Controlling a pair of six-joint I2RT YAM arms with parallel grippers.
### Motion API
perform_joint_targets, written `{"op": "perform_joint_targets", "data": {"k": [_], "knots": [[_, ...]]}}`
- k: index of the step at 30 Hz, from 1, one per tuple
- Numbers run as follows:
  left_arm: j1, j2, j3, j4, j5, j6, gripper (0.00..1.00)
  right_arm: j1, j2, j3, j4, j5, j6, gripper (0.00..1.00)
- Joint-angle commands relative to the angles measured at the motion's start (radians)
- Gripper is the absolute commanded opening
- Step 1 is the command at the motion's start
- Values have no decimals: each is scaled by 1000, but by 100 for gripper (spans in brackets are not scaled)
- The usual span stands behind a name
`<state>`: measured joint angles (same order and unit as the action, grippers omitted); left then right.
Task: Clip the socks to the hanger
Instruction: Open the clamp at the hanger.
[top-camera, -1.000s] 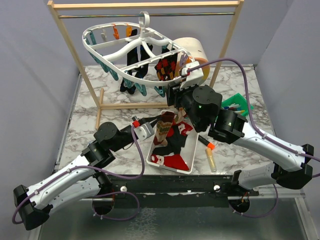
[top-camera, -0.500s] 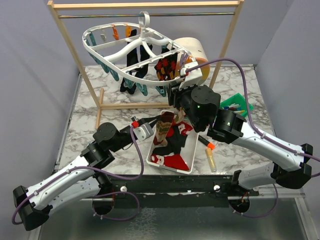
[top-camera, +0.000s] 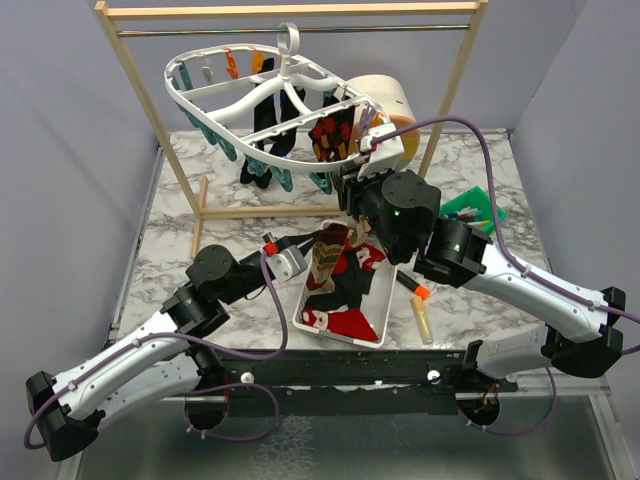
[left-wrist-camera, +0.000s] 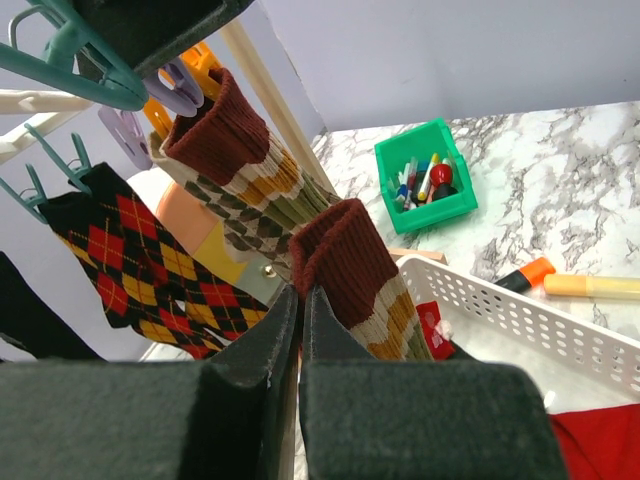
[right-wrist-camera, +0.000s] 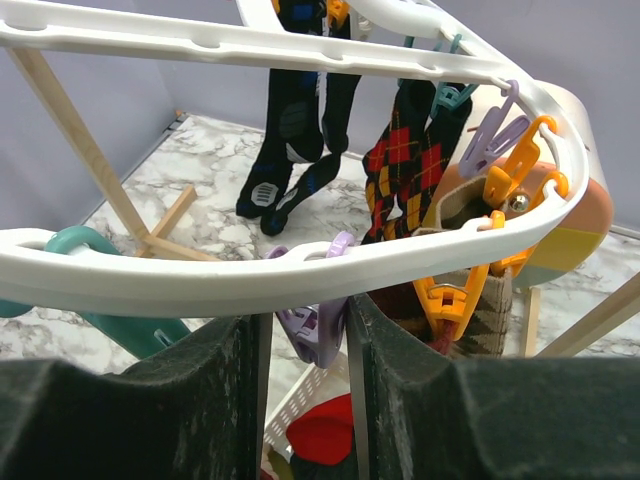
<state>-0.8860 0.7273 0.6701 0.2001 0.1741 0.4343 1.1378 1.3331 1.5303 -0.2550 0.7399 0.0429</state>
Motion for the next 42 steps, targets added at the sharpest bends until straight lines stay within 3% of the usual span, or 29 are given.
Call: {"op": "perform_joint_targets", "data": {"k": [1, 5, 24, 42], "knots": [[-4, -2, -8, 28, -8, -6, 0, 7, -8, 6, 12, 4, 0, 13], [-4, 1, -3, 27, -9, -3, 0, 6, -18, -1, 17, -2, 1, 0], [-5, -11, -7, 130, -133, 42, 0, 6, -43, 16, 12, -56, 63, 0], [-5, 9, -30, 235, -112, 123, 0, 5, -55, 15, -18, -89, 144, 0]]}}
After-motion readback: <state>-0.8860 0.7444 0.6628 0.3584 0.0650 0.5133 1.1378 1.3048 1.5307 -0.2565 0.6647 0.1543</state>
